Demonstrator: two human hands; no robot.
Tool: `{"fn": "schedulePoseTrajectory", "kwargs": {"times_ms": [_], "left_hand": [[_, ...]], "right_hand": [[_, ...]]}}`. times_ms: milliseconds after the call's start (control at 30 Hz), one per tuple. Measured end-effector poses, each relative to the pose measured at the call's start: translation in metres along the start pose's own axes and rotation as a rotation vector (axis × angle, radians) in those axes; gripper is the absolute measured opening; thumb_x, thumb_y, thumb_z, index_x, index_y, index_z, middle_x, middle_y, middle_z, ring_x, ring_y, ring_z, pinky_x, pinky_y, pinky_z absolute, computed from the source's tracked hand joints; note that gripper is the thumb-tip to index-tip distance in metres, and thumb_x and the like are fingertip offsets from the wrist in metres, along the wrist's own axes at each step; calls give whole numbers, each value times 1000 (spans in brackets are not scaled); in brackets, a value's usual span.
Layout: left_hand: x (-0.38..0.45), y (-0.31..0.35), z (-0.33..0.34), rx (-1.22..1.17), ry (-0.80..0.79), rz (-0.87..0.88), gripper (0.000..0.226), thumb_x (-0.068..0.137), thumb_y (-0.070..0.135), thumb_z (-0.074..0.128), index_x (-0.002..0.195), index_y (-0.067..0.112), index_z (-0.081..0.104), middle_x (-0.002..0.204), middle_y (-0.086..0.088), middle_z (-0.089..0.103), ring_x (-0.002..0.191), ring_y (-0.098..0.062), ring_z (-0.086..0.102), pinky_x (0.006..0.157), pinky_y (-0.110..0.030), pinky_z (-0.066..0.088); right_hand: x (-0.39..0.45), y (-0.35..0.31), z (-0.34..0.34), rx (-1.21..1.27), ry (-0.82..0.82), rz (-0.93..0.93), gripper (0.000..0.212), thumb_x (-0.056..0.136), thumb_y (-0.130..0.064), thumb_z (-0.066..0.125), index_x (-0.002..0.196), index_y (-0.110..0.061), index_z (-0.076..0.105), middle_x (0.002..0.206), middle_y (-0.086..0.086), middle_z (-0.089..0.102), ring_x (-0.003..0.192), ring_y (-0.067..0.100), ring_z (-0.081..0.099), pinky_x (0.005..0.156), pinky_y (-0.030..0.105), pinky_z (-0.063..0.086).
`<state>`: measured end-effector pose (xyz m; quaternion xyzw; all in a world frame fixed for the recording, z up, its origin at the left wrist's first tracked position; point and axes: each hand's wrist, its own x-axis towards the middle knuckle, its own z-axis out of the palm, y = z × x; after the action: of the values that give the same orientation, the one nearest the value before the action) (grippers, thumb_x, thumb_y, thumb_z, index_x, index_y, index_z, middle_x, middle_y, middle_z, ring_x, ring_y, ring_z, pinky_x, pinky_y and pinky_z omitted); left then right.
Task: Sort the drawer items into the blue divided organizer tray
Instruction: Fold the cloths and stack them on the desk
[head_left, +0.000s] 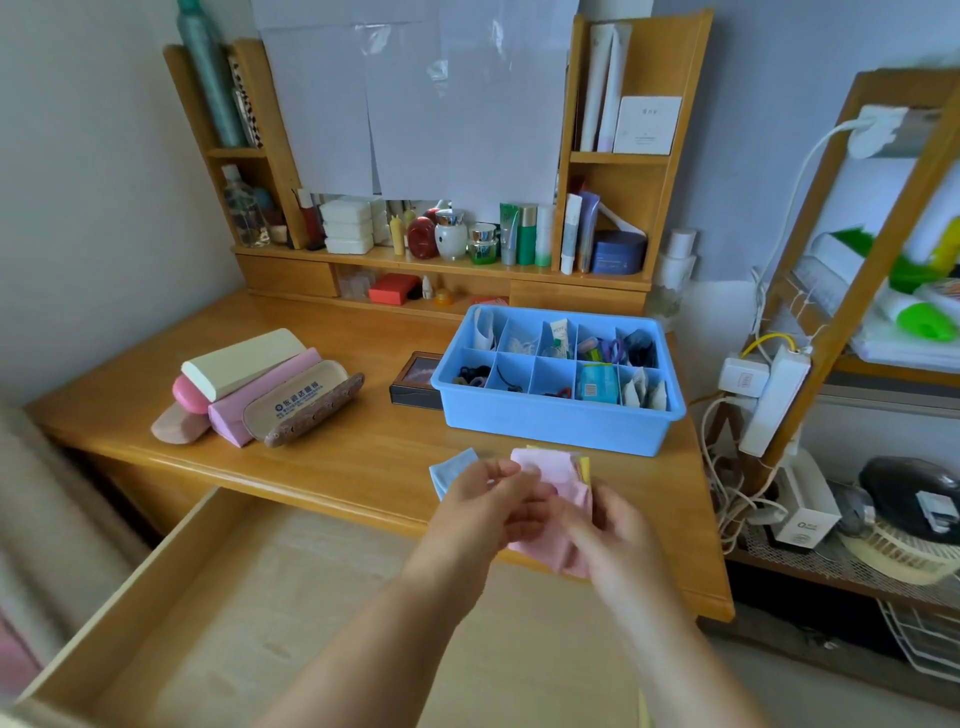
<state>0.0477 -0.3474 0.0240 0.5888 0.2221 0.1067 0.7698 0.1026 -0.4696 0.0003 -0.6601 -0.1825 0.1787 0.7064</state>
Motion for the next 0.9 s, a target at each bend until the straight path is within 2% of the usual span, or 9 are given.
{"fn": "schedulePoseTrajectory", "kwargs": {"times_ms": [100, 200, 267, 367, 433, 500, 633, 733, 900], "left_hand": [[-22, -17, -5, 346, 44, 243, 20, 79, 16, 70, 95, 16, 57, 89, 4, 71, 83, -8, 64, 74, -21, 49], [-39, -38, -4, 646, 153, 464, 30, 62, 40, 71, 84, 28, 53, 85, 13, 59, 82, -3, 55, 72, -15, 43], [-44, -52, -5, 819, 224, 607, 38, 60, 44, 70, 85, 23, 50, 89, 12, 50, 85, -6, 50, 73, -16, 40], [-48, -63, -10, 878, 324, 692, 36, 66, 38, 70, 85, 15, 49, 89, 9, 48, 83, -11, 49, 71, -21, 41], [-50, -63, -14, 795, 371, 679, 24, 70, 27, 69, 81, 20, 49, 84, 11, 51, 77, -9, 53, 66, -21, 43], [-52, -61, -18, 682, 371, 640, 14, 75, 21, 69, 79, 25, 56, 79, 13, 59, 73, -5, 58, 64, -15, 44], [-57, -57, -26, 396, 301, 424, 15, 85, 34, 67, 73, 26, 71, 61, 13, 62, 58, -1, 53, 59, -18, 42], [-56, -50, -39, 230, 493, 376, 19, 91, 30, 62, 75, 35, 73, 60, 10, 65, 56, 2, 53, 55, -12, 42], [-56, -53, -43, 504, 519, 535, 23, 92, 31, 61, 68, 27, 63, 55, 16, 42, 52, 1, 36, 49, -12, 31]], "right_hand": [[-5, 0, 10, 423, -12, 293, 24, 90, -26, 57, 100, -9, 71, 97, 12, 73, 87, 21, 71, 63, 29, 56], [-15, 2, 20, 589, -13, 498, 33, 93, -26, 51, 95, -2, 73, 90, 13, 74, 77, 22, 72, 62, 29, 51], [-19, 5, 27, 659, 3, 570, 36, 93, -22, 49, 86, 0, 76, 85, 14, 74, 73, 21, 72, 63, 30, 52], [-27, 6, 36, 737, -82, 581, 33, 88, -14, 45, 97, -2, 75, 99, 14, 73, 87, 21, 72, 63, 27, 57], [-28, 7, 38, 786, -110, 574, 35, 76, -13, 56, 105, -1, 72, 108, 15, 70, 97, 24, 70, 64, 31, 57], [-28, 9, 37, 736, -108, 542, 34, 67, -15, 66, 96, -1, 74, 97, 16, 72, 86, 26, 71, 61, 32, 57], [-25, 16, 32, 465, -8, 417, 16, 86, -15, 60, 86, -10, 75, 83, 9, 73, 72, 19, 70, 68, 32, 53], [-28, 21, 28, 67, 53, 280, 17, 78, -22, 66, 76, -5, 66, 71, 7, 65, 66, 20, 60, 67, 34, 45], [-36, 20, 33, -177, 52, 132, 25, 80, -20, 66, 58, -18, 55, 51, -5, 47, 53, 14, 43, 57, 28, 38]]}}
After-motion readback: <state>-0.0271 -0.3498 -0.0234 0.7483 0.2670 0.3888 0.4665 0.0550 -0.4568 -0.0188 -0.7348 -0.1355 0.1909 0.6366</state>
